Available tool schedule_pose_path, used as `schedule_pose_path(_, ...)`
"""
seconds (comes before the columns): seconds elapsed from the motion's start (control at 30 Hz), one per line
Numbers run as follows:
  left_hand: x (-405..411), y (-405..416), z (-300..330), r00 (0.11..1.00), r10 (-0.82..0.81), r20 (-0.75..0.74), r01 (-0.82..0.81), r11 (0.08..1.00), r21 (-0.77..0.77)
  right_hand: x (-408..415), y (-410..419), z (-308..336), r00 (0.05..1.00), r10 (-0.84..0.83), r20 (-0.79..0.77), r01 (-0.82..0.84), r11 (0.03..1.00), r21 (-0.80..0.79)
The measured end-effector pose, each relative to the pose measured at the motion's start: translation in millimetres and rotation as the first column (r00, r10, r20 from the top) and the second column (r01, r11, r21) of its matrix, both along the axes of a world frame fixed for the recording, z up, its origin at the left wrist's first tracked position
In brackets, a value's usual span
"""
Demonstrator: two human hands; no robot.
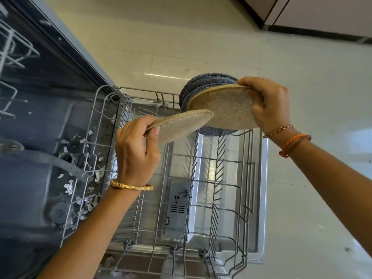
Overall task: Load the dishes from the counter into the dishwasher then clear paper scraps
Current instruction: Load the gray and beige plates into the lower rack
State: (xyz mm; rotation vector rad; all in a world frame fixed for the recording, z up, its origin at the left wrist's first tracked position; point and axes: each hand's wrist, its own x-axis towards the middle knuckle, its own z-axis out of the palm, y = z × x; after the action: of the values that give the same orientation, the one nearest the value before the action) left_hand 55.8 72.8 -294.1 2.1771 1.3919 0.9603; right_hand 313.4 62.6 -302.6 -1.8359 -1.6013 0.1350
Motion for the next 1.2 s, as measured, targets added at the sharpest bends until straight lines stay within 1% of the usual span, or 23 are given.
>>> schedule_pose_path(0.1, 1.9, -1.5, 0.4, 0.999, -0.023, -0.041, 0.024, 1.0, 0.012, -1.9, 2.0, -6.0, 1.0, 0.01, 0.003, -0.01, 1.0, 0.024)
schedule_pose_path(0.17, 3.7, -3.9, 0.7, 0.998, -0.033, -0.061, 0.035, 0.999, 0.019, -5.2, 3.0, -11.9, 0.999, 0.035, -0.013, -0.035, 0.999, -0.029)
schedule_pose_path(0.23, 4.9, -6.9, 1.3, 0.997, -0.029, -0.066, 0.029, 1.0, 0.011, -9.1, 1.9, -16.7, 0.997, 0.083, 0.008, -0.082, 0.993, -0.083)
schedule_pose_path(0.3, 4.7, -9.6, 1.7, 0.998, -0.024, -0.059, 0.024, 1.0, -0.001, -11.9, 0.0, -18.8, 0.992, 0.117, 0.038, -0.114, 0.99, -0.081)
schedule_pose_path(0.37, 3.2, -11.7, 1.1, 0.998, -0.027, -0.06, 0.026, 1.0, -0.006, -13.0, -2.3, -18.3, 0.994, 0.1, 0.05, -0.097, 0.994, -0.045)
schedule_pose_path(0.47, 1.7, -12.7, 0.5, 0.997, -0.025, -0.068, 0.025, 1.0, -0.001, -12.2, -3.1, -16.0, 1.0, 0.017, 0.002, -0.017, 1.0, 0.0)
schedule_pose_path(0.53, 1.4, -14.1, 1.1, 0.997, -0.015, -0.075, 0.015, 1.0, 0.002, -12.9, -1.2, -13.7, 0.998, -0.033, -0.044, 0.032, 0.999, -0.023)
schedule_pose_path(0.6, 1.6, -14.8, 1.5, 0.997, -0.007, -0.076, 0.007, 1.0, 0.001, -15.3, 0.7, -13.5, 0.999, -0.033, -0.039, 0.032, 0.999, -0.042)
schedule_pose_path(0.7, 1.7, -14.5, 1.0, 0.996, -0.003, -0.087, 0.003, 1.0, -0.005, -16.2, 2.5, -21.5, 1.0, 0.026, -0.014, -0.027, 0.997, -0.076)
schedule_pose_path(0.8, 1.5, -13.4, 0.3, 0.996, 0.004, -0.089, -0.006, 1.0, -0.025, -13.6, 4.5, -32.6, 0.997, 0.08, -0.007, -0.08, 0.978, -0.195)
schedule_pose_path(0.93, 2.7, -13.8, -3.3, 0.997, 0.015, -0.081, -0.019, 0.999, -0.048, -13.3, 3.1, -37.6, 0.998, 0.057, -0.039, -0.063, 0.978, -0.198)
schedule_pose_path(1.07, 7.0, -17.2, -7.2, 0.997, 0.035, -0.069, -0.04, 0.997, -0.071, -15.4, 12.4, -38.9, 0.997, 0.08, 0.01, -0.076, 0.97, -0.229)
schedule_pose_path(1.1, 8.0, -18.3, -7.3, 0.997, 0.041, -0.066, -0.046, 0.996, -0.076, -16.1, 15.5, -40.2, 0.997, 0.071, 0.022, -0.063, 0.965, -0.254)
schedule_pose_path(1.13, 9.2, -19.6, -7.3, 0.997, 0.046, -0.066, -0.051, 0.996, -0.08, -17.0, 17.2, -41.5, 0.996, 0.071, 0.048, -0.051, 0.944, -0.325)
schedule_pose_path(1.2, 11.6, -21.6, -6.4, 0.996, 0.055, -0.072, -0.06, 0.995, -0.075, -17.8, 13.2, -45.9, 0.992, 0.097, 0.077, -0.039, 0.834, -0.55)
